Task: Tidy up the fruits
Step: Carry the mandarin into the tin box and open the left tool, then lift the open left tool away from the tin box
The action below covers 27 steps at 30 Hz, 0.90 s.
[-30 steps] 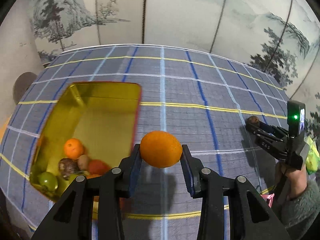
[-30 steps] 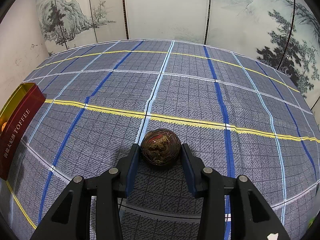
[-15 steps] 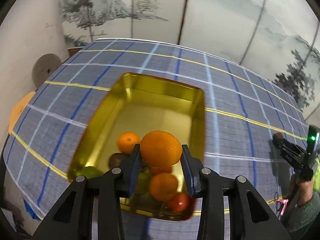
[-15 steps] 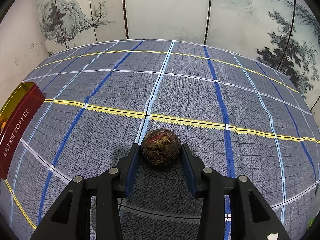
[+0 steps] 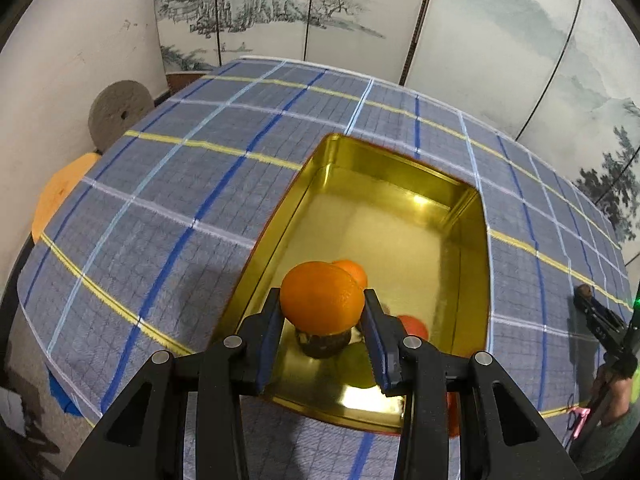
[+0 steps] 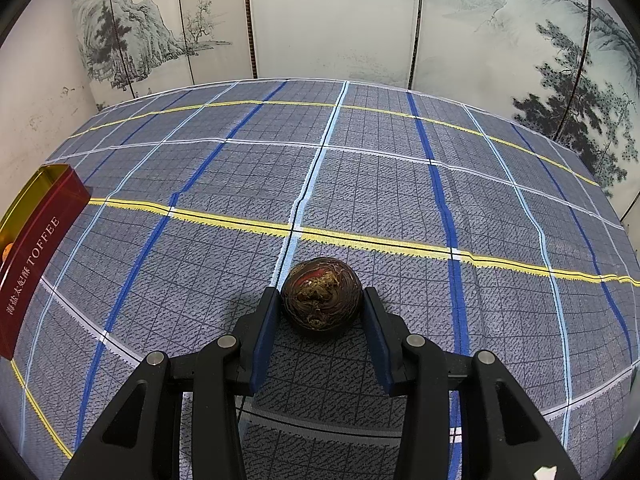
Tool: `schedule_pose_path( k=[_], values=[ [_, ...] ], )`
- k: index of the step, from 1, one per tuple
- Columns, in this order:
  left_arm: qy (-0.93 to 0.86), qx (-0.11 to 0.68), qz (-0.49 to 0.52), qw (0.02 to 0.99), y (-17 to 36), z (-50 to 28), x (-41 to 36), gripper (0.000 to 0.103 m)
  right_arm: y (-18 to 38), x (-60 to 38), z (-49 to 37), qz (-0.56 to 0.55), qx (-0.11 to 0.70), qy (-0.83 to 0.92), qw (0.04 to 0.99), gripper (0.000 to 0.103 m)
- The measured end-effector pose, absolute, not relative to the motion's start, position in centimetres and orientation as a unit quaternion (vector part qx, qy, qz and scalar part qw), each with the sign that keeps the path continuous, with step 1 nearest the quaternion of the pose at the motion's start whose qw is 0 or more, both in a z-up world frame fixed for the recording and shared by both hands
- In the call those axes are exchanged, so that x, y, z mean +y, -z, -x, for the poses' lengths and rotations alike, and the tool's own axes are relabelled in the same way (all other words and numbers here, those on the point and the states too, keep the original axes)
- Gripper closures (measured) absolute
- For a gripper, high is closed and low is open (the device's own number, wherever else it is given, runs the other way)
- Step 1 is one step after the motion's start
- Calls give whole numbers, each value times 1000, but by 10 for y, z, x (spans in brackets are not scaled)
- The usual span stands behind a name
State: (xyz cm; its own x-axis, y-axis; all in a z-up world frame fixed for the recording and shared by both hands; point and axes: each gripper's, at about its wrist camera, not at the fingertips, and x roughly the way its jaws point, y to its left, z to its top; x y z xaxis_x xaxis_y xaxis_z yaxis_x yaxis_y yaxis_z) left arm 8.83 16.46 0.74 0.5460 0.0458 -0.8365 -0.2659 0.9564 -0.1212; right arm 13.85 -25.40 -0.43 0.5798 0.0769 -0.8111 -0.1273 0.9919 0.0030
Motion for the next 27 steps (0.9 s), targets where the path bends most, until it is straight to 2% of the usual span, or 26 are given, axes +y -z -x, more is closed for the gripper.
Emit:
schedule_pose_path(
  k=[15,27],
  values=[
    [-86,496,115,856,20,-87,163,63,4,-254,-138,28,455,-57,888,63],
    [-87,492,90,862,23,-86,158,63,4,-253,-138,29,455,-57,888,64]
  ],
)
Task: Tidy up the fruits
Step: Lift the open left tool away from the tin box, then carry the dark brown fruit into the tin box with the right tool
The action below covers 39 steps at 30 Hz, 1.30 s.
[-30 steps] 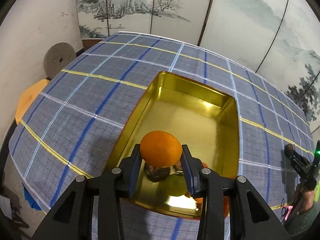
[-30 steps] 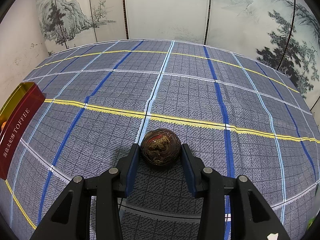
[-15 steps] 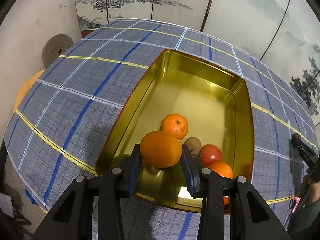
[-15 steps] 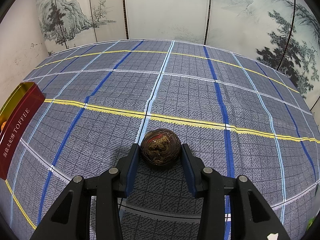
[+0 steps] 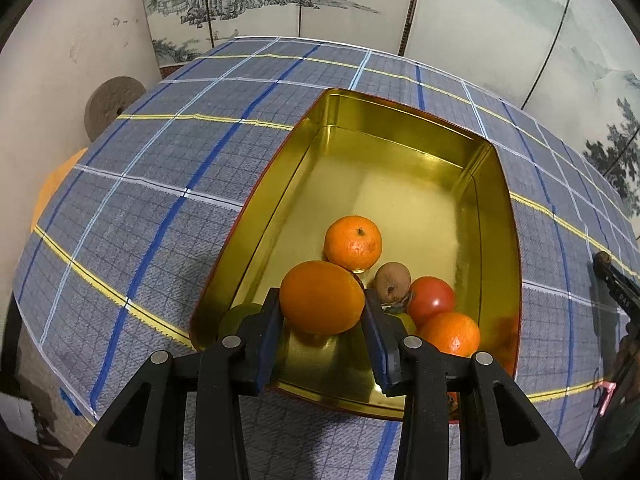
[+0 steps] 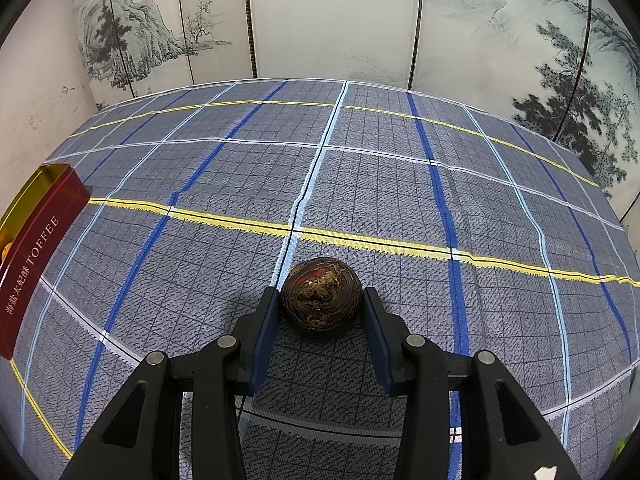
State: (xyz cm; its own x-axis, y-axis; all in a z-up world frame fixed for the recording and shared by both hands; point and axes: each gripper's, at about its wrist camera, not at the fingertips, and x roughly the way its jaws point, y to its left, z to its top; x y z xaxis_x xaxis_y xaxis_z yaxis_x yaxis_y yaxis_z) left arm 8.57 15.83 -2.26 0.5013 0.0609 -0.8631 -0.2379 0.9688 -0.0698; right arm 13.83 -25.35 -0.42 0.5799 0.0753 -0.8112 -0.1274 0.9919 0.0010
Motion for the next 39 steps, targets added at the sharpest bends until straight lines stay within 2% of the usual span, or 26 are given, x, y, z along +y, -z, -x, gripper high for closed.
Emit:
schedule_pose_path(
  k=[22,39],
  values=[
    [-84,474,64,874,18,-76,153,60,5,-249,-136,27,454,-56,889,66],
    [-72,435,71,895,0,-54,147,48,-29,-186,-108,24,429,-142,892,66]
  ],
)
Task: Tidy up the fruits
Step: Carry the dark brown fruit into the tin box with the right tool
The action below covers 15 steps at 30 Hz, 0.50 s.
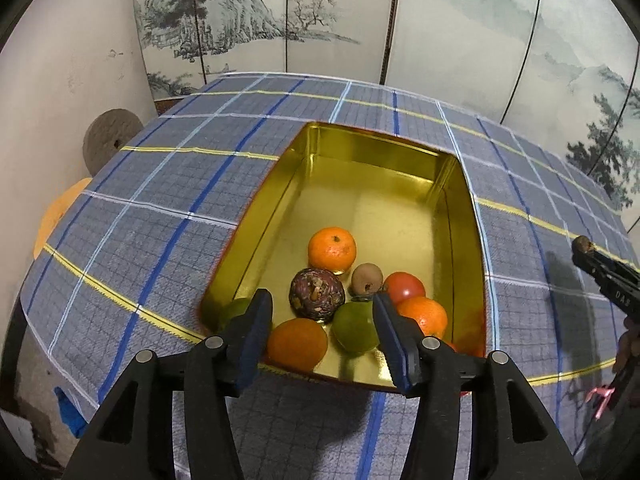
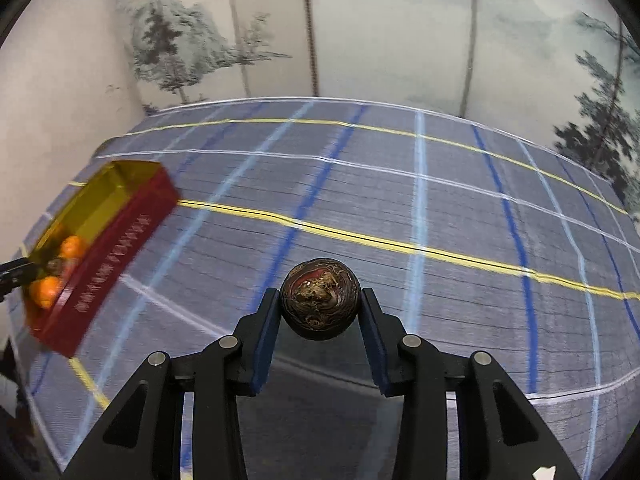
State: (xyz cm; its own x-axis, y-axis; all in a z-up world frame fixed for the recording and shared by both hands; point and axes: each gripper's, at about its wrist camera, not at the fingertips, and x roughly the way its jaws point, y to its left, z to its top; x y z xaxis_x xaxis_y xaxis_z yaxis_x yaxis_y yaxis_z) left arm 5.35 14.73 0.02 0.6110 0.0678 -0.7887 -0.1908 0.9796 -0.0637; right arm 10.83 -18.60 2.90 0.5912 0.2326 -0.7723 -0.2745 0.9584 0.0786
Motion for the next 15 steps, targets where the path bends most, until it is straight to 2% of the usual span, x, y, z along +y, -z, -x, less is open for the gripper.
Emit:
schedule_pose_path(
  k=[5,15],
  values=[
    [-89,424,71,898,-8,-43,156,44,-47,-140,-97,32,415,-199,887,66],
    [-124,420,81,896,-10,-23,183,42,-68,-33,-81,60,400,-313,859,66]
  ],
)
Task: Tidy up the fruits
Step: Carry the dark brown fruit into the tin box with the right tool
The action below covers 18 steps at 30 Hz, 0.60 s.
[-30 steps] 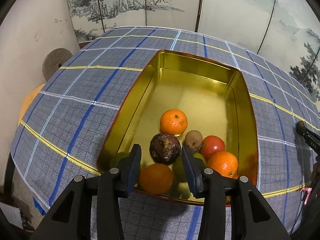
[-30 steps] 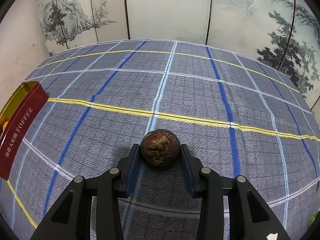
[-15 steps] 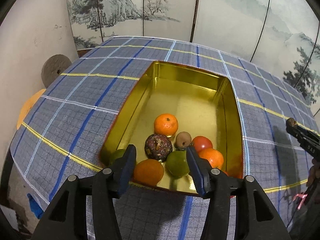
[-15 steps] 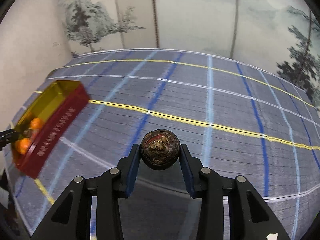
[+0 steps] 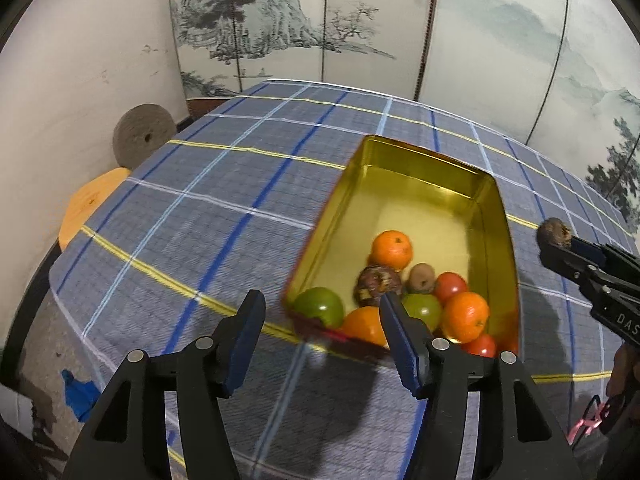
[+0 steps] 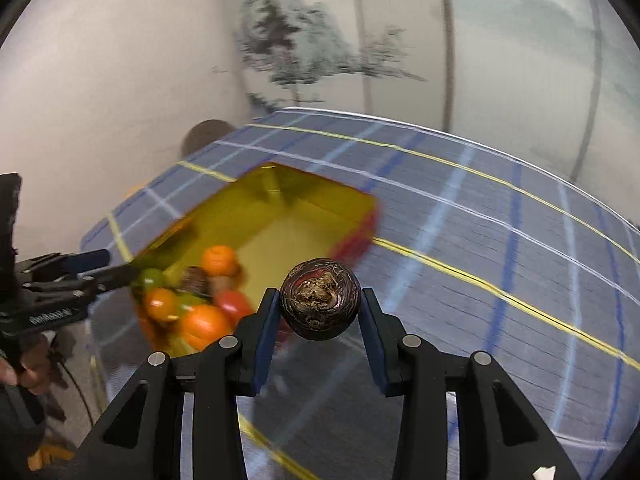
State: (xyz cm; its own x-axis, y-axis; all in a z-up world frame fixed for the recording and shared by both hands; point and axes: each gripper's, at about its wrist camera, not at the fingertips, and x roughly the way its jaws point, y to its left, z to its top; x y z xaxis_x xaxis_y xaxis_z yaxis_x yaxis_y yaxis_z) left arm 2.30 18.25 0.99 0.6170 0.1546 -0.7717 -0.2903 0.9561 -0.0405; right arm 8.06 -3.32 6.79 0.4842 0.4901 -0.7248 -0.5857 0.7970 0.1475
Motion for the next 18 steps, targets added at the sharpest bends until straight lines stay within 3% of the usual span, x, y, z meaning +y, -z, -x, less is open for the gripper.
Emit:
schedule_pose_path(
  k=[18],
  values=[
    [-165,427,90,884,0,-5,218,40,-39,71,-81,109,432,-367,817,66]
  ],
)
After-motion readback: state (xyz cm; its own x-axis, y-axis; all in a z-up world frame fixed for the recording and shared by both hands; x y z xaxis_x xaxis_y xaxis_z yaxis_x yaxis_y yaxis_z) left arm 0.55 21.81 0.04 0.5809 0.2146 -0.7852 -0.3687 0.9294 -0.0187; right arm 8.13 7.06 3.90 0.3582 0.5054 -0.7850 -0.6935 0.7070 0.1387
